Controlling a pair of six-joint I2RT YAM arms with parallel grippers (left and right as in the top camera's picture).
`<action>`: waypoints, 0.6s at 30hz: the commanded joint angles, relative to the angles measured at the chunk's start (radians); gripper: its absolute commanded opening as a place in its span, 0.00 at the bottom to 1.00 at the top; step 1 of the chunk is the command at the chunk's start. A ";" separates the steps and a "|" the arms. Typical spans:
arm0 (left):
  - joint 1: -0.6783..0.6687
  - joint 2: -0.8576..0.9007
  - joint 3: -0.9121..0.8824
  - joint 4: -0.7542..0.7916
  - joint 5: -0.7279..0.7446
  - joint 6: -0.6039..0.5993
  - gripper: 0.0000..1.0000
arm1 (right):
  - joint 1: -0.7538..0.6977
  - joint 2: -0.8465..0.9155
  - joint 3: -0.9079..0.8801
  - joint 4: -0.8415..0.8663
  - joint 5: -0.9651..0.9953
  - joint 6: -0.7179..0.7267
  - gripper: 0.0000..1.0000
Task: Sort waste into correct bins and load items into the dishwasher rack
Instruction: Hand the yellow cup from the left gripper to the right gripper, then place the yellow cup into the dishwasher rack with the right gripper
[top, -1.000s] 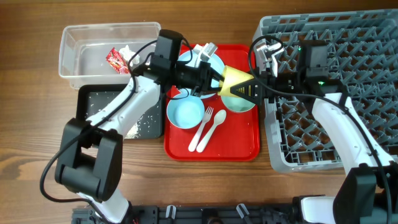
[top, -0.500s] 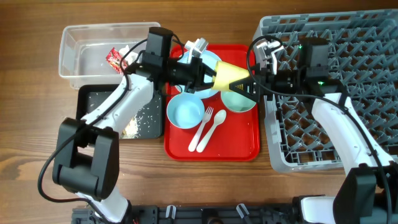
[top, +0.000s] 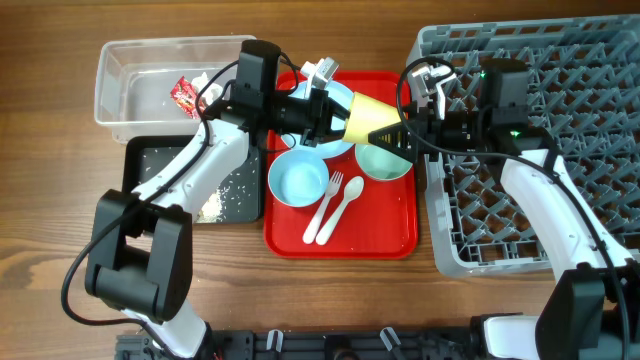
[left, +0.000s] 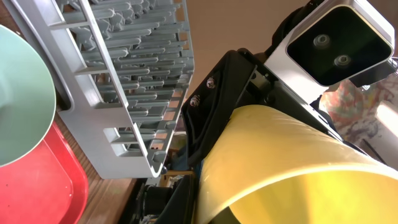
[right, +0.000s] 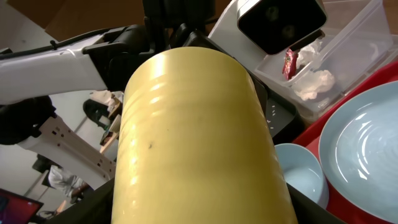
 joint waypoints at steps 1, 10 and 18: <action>-0.008 0.002 0.004 0.003 -0.014 -0.020 0.06 | 0.013 0.007 0.014 0.010 -0.034 -0.005 0.55; -0.006 0.002 0.004 -0.042 -0.132 0.045 0.49 | 0.013 0.007 0.014 0.007 0.157 0.079 0.04; 0.140 -0.058 0.004 -0.413 -0.479 0.359 0.56 | 0.002 -0.063 0.023 -0.167 0.473 0.071 0.04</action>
